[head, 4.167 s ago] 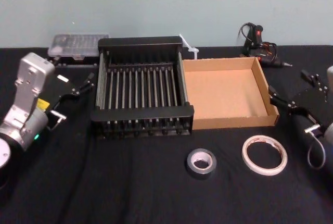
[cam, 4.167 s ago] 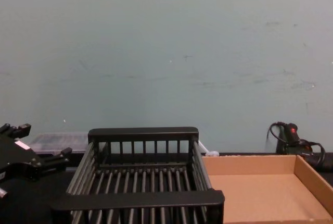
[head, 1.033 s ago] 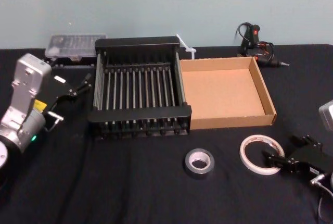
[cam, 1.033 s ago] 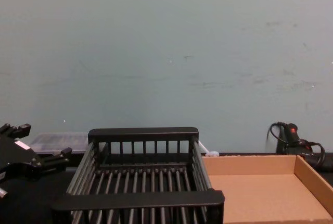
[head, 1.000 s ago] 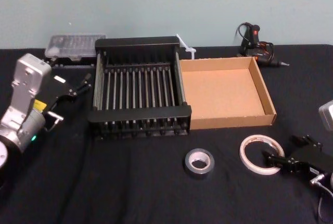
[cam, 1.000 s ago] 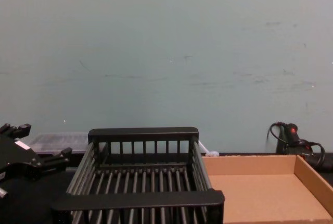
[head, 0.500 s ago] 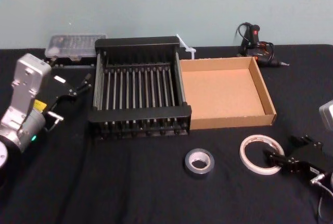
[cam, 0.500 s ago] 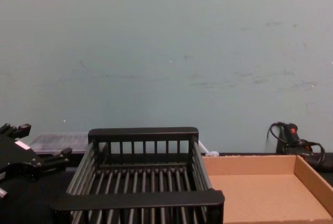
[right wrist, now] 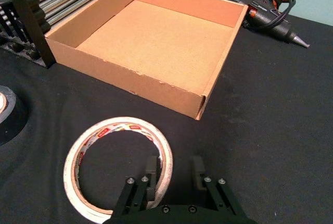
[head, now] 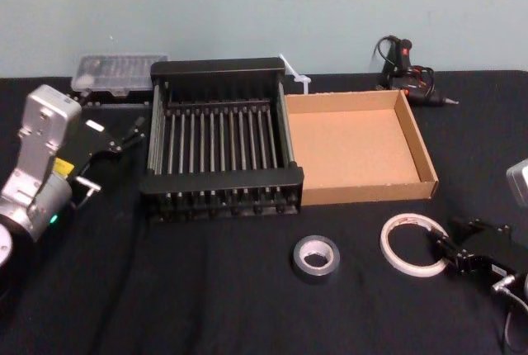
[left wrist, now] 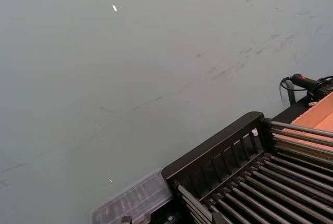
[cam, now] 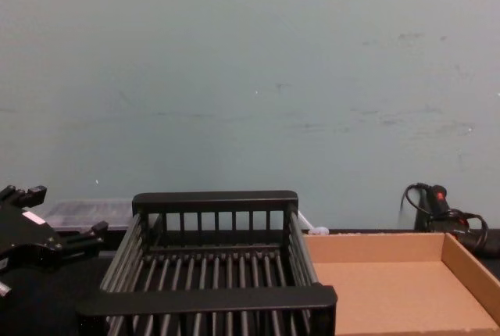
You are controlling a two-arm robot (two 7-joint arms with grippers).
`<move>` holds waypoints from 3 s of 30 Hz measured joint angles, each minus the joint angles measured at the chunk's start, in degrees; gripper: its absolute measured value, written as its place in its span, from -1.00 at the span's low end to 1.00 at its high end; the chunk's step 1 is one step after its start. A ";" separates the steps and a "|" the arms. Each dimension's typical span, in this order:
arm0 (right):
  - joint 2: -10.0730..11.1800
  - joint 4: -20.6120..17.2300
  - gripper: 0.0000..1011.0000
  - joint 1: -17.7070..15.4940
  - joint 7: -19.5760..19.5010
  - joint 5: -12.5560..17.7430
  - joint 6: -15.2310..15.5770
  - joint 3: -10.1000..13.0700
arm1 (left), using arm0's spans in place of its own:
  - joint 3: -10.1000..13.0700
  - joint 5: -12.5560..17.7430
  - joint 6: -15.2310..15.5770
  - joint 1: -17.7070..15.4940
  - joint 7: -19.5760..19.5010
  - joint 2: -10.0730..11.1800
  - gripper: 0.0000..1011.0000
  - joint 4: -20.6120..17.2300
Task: Pick up the white tape and place it into the black box , Pick up the silver tape and place it into the brown box.
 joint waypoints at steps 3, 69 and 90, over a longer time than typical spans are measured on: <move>0.00 0.00 -0.29 0.00 -0.02 0.02 0.00 0.00 | 0.00 0.00 0.00 0.00 0.00 0.00 0.98 0.00; -2.57 -2.84 -0.82 -4.28 5.55 2.12 -14.28 5.07 | 0.00 0.00 0.00 0.00 0.00 0.00 0.98 0.00; -5.33 0.70 -0.82 4.21 4.83 1.51 -12.38 1.64 | 0.00 0.00 0.00 0.00 0.00 0.00 0.98 0.00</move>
